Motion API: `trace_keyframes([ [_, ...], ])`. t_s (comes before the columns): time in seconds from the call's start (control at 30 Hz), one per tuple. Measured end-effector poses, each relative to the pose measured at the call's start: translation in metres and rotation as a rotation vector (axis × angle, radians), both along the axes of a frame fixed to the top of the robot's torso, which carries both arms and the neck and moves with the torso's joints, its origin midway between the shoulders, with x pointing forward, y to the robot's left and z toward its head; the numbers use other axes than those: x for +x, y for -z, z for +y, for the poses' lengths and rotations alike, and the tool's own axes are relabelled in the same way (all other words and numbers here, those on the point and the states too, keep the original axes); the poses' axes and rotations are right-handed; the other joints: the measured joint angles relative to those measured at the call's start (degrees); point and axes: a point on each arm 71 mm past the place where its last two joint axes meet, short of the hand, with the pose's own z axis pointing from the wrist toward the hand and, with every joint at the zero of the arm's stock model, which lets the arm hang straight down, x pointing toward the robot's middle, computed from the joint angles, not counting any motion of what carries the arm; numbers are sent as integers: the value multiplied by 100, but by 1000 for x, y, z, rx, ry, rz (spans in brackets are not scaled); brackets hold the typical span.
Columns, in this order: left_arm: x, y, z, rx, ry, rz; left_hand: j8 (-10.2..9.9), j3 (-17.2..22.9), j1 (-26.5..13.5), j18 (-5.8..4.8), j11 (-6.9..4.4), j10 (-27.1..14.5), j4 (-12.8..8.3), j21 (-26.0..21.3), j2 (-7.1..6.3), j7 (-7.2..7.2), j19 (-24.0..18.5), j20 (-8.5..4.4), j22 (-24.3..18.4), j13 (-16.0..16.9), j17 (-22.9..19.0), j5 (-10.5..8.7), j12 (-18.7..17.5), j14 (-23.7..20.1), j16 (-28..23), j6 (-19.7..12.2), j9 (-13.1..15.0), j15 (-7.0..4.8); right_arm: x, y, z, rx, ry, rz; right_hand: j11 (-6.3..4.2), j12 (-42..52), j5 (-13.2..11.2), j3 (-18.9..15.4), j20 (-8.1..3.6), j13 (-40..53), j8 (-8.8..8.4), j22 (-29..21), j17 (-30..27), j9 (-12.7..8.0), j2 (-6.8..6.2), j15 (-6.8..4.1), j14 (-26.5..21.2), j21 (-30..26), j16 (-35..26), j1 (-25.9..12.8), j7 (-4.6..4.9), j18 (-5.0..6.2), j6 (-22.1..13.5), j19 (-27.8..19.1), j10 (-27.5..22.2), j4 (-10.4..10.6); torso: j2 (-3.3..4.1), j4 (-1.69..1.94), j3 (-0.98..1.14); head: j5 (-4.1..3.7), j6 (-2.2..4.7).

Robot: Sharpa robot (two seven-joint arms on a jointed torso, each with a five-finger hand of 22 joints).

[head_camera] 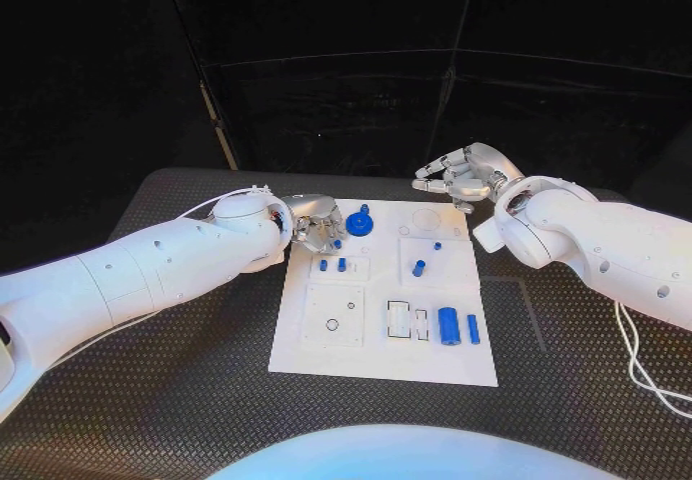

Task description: Assemble the parts on the task board

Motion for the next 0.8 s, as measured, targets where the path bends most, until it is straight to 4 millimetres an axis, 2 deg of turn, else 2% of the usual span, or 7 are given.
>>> trace_keyframes([
  [0.07,0,0,1,1,-3,0,0,13,0,0,-19,-19,-13,0,0,3,0,0,0,0,14,0,0,0,0,-3,0,0,0,1,-2,-14,0,2,12,-1311,-390,-15,8,-1293,0,-559,-309,0,35,0,0,-313,-387,35,4,94,-40,-302,-1020,16,0,0,-1,-8,0],
  [0.13,0,0,3,2,-6,-1,0,23,0,0,-19,-19,-23,0,0,20,0,0,0,0,30,0,0,0,0,-20,0,0,1,2,-4,-31,-2,5,22,-1840,-631,-16,15,-1736,33,-974,-685,2,54,-15,-18,-565,-660,56,2,181,-41,-516,-1335,16,0,0,-2,-14,5],
  [0.23,-1,-1,8,2,-17,-3,0,23,0,0,-19,-19,-23,0,0,8,0,0,0,0,33,0,0,0,0,-32,0,0,1,3,-8,-79,-10,5,70,-2862,-847,-15,40,-2580,84,-1536,-1235,12,54,2,-147,-949,-1066,266,45,186,47,-757,-1625,15,0,1,-7,-28,15],
  [0.3,0,-2,14,2,-29,-6,0,23,0,0,-19,-19,-23,0,0,0,0,0,0,1,32,0,0,0,0,-40,0,0,1,4,-11,-114,-16,4,105,-3574,-890,9,52,-3283,84,-1679,-1386,6,16,25,-141,-1080,-1199,396,92,272,94,-763,-1613,-30,-1,2,-8,-30,20],
  [0.4,1,-6,27,2,-57,-11,0,23,0,0,2,-40,-24,0,0,0,0,0,0,1,32,0,0,0,0,-40,9,0,0,5,-19,-176,-20,-3,122,-4091,-891,23,87,-3893,84,-1733,-1433,-6,5,33,-132,-1121,-1239,536,38,271,158,-694,-1459,-135,-2,1,-7,-49,37],
  [0.6,1,-17,52,-31,-113,-13,87,74,0,0,2,-40,-41,-18,0,59,0,0,0,5,24,0,0,0,0,109,44,0,-4,4,-33,-291,-24,-37,61,-4444,-922,151,8,-4462,42,-1526,-1254,-6,29,-41,-19,-1056,-1163,822,-22,271,332,-451,-1114,-295,-8,-1,-9,-129,85],
  [0.8,-8,-34,87,-272,-189,13,368,183,61,60,-83,355,-213,-1033,61,45,-365,-16,-3,162,-651,0,314,-72,-416,643,126,-16,-17,16,-45,-437,-46,-77,3,-4667,-1039,419,-43,-4819,-11,-947,-947,-6,74,-62,2,-688,-955,997,-48,271,487,-115,-769,-399,-10,-6,-13,-307,127],
])
